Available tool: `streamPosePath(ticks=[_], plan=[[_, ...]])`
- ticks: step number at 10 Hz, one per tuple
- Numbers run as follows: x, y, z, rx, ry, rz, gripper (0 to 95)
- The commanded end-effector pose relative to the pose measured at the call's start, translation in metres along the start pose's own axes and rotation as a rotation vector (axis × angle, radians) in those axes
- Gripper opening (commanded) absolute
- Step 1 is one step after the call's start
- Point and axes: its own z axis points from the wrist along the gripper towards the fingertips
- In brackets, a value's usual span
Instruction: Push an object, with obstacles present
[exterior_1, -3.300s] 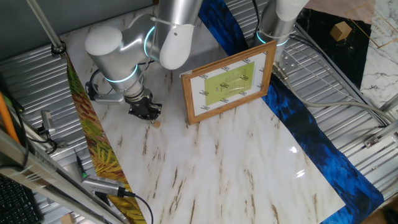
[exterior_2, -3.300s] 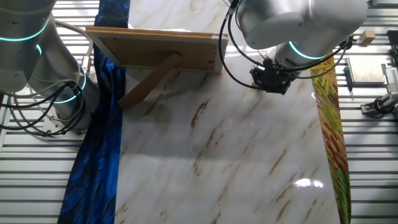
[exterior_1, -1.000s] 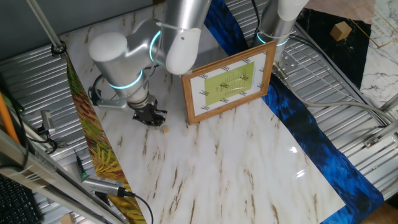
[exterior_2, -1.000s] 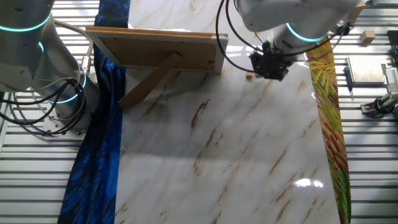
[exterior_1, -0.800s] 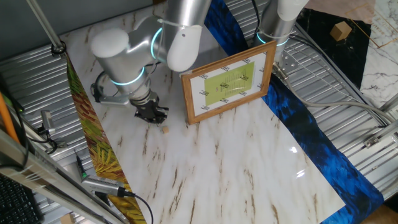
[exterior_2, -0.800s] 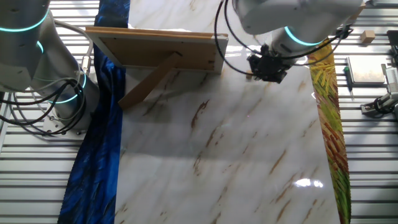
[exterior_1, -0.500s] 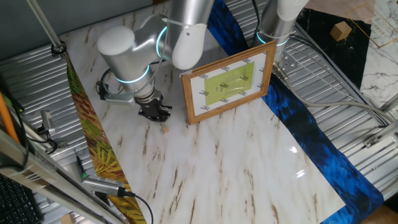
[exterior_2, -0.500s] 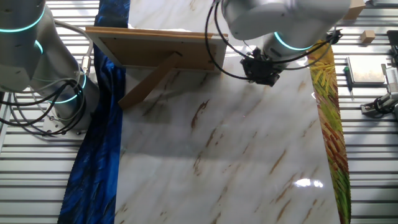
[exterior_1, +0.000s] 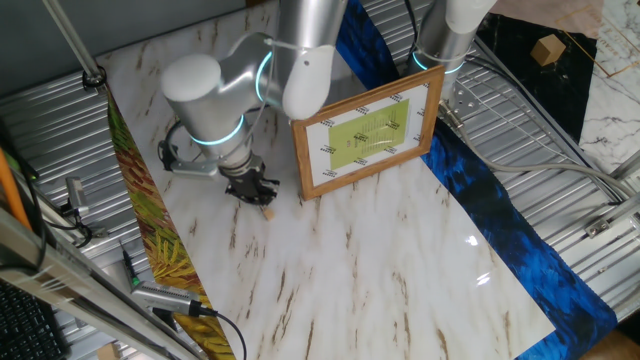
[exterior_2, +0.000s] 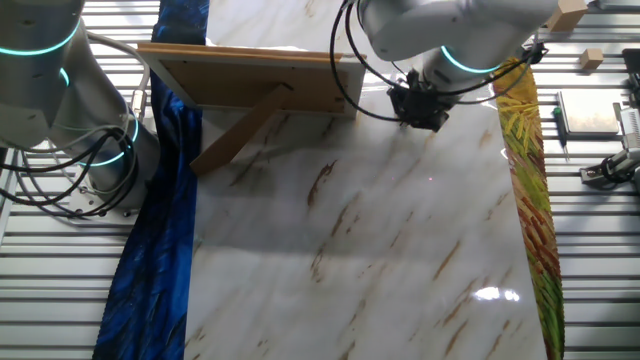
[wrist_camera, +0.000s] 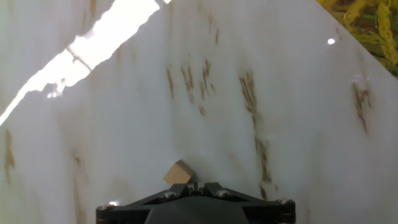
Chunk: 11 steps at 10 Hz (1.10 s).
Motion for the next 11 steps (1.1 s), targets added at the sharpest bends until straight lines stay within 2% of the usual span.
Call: streamPosePath(ticks=[1,4,5,6,11], plan=[[-0.009,0.007,0.004,0.004,0.005,0.011,0.0],[-0.024,0.022,0.012,0.007,0.008,0.043,0.0],[-0.027,0.025,0.01,0.02,0.023,0.046,0.0],[-0.028,0.028,0.008,0.009,0.017,0.048,0.0],[-0.039,0.041,0.007,0.001,0.007,0.082,0.0]])
